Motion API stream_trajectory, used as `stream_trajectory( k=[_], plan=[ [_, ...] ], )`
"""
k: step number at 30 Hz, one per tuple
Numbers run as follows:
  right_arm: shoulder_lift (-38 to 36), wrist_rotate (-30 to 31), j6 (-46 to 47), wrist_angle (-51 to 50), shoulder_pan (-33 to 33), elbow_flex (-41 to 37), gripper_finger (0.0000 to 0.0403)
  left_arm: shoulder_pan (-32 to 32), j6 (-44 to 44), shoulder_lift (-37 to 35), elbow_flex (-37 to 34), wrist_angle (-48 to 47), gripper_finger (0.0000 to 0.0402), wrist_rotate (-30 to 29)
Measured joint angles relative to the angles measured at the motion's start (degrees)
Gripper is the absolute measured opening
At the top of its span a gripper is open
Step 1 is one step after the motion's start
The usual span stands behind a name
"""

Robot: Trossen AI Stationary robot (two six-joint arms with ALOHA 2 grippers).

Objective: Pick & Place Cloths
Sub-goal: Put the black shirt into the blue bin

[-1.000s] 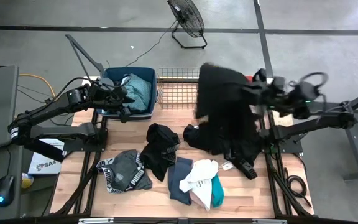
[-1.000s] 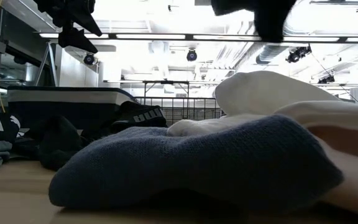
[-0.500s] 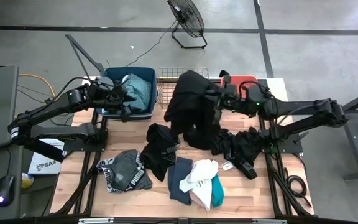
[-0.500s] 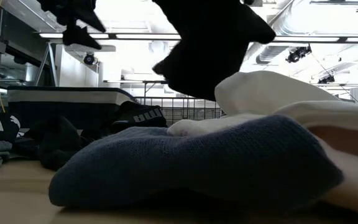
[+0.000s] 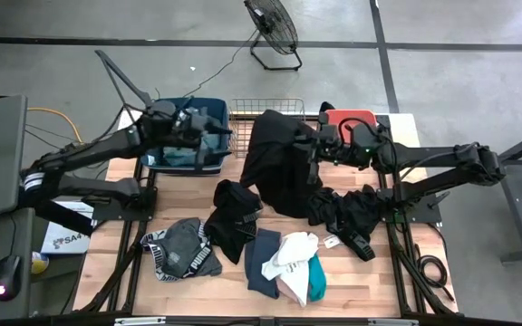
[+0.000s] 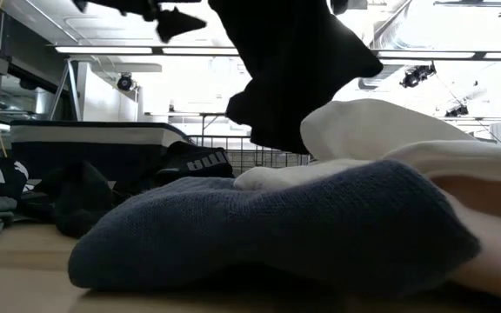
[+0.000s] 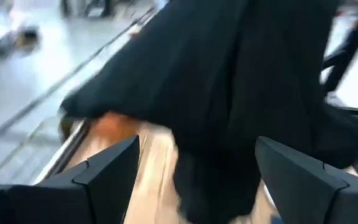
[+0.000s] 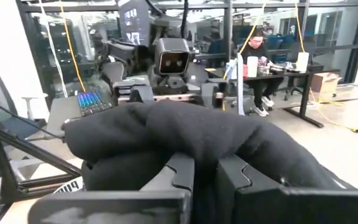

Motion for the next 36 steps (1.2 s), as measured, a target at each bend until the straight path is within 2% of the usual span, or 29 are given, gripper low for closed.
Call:
stream_trajectory(
  k=[3, 7, 10, 14, 18, 27, 36],
  plan=[
    [0.0, -2.0, 0.0, 0.2, 0.0, 0.0, 0.0014, -0.8, 2.3, 3.5, 0.0, 7.2, 0.0312, 6.6],
    [0.6, -4.6, 0.0, -1.1, 0.0, 0.0, 0.0014, -4.2, 6.7, 7.1, 0.0, 13.5, 0.0314, 8.1],
    [1.3, -7.6, 0.0, -1.2, 0.0, 0.0, 0.0014, -7.2, 10.3, 8.9, 0.2, 17.1, 0.0318, 5.9],
    [2.1, -8.1, 0.4, -0.4, 0.0, 0.0, 0.0014, -10.9, 16.0, 11.4, 1.0, 17.4, 0.0324, -2.2],
    [3.1, -8.4, 0.9, 3.2, 0.0, 0.0, 0.0014, -13.1, 17.3, 13.7, 2.4, 17.5, 0.0330, -7.0],
    [5.8, -10.8, 1.1, 12.2, 0.0, 0.0, 0.0014, -15.9, 16.1, 18.8, 4.4, 24.3, 0.0349, -8.5],
    [8.3, -12.3, 1.1, 12.7, 0.0, 0.1, 0.0014, -16.1, 11.4, 21.8, 4.4, 29.6, 0.0352, -7.4]
  ],
)
